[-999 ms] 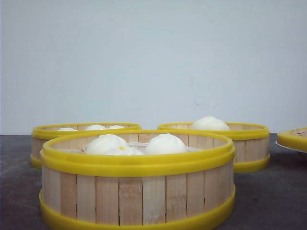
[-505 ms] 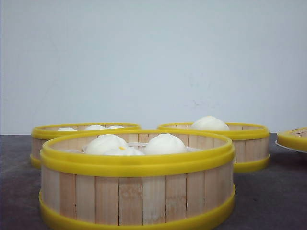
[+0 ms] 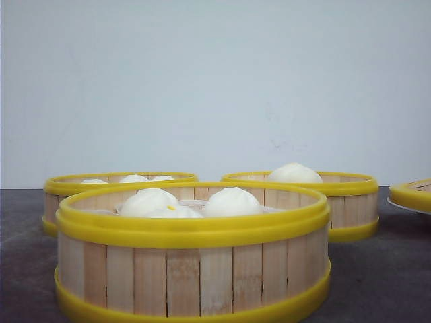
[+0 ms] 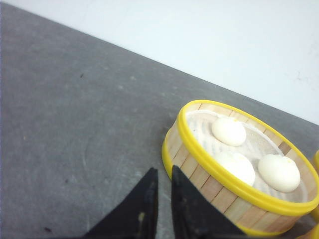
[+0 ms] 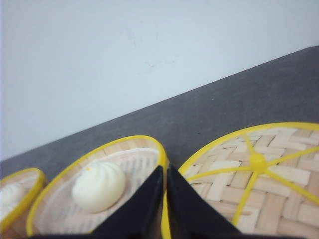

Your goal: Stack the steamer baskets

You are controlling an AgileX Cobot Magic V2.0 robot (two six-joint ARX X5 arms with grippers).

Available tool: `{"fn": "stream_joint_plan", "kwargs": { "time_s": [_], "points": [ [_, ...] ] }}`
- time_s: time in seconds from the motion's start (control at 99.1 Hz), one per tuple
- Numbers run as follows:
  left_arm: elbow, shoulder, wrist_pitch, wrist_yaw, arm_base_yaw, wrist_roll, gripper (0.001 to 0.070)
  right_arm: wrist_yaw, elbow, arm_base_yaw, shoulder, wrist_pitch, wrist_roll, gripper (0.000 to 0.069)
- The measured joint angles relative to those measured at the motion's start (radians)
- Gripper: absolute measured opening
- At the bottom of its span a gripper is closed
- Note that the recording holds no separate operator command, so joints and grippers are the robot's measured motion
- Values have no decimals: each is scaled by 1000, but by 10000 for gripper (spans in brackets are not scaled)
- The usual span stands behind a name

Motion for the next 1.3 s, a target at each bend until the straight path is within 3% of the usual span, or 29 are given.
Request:
{"fn": "stream_joint_plan", "kwargs": {
  "time_s": [0.182, 0.343, 0.616, 0.686, 0.747, 0.817, 0.868, 0.928, 1.039, 1.302],
  "points": [
    [143, 73, 9, 0, 0, -34, 21, 27, 136, 0, 129, -13, 24, 7],
    [318, 238, 7, 0, 0, -32, 21, 27, 348, 0, 337, -39, 1, 7],
    [640, 521, -66, 19, 0, 76, 23, -8, 763, 4, 642, -285, -220, 7],
    [691, 573, -85, 19, 0, 103, 69, -8, 824, 17, 681, -321, -262, 14],
    [718, 612, -104, 19, 0, 123, 171, -8, 851, 29, 703, -340, -286, 86],
    [729, 655, -112, 19, 0, 147, 299, -8, 856, 35, 718, -345, -298, 262],
    [731, 683, -115, 22, 0, 157, 345, -11, 856, 40, 728, -354, -300, 383],
    [730, 723, -115, 27, -2, 165, 370, -11, 856, 43, 735, -365, -302, 460],
    [733, 794, -113, 37, -16, 168, 378, -11, 856, 48, 735, -365, -302, 502],
    [895, 1099, -168, 50, -57, 204, 355, -13, 856, 56, 737, -365, -303, 510]
  ]
}}
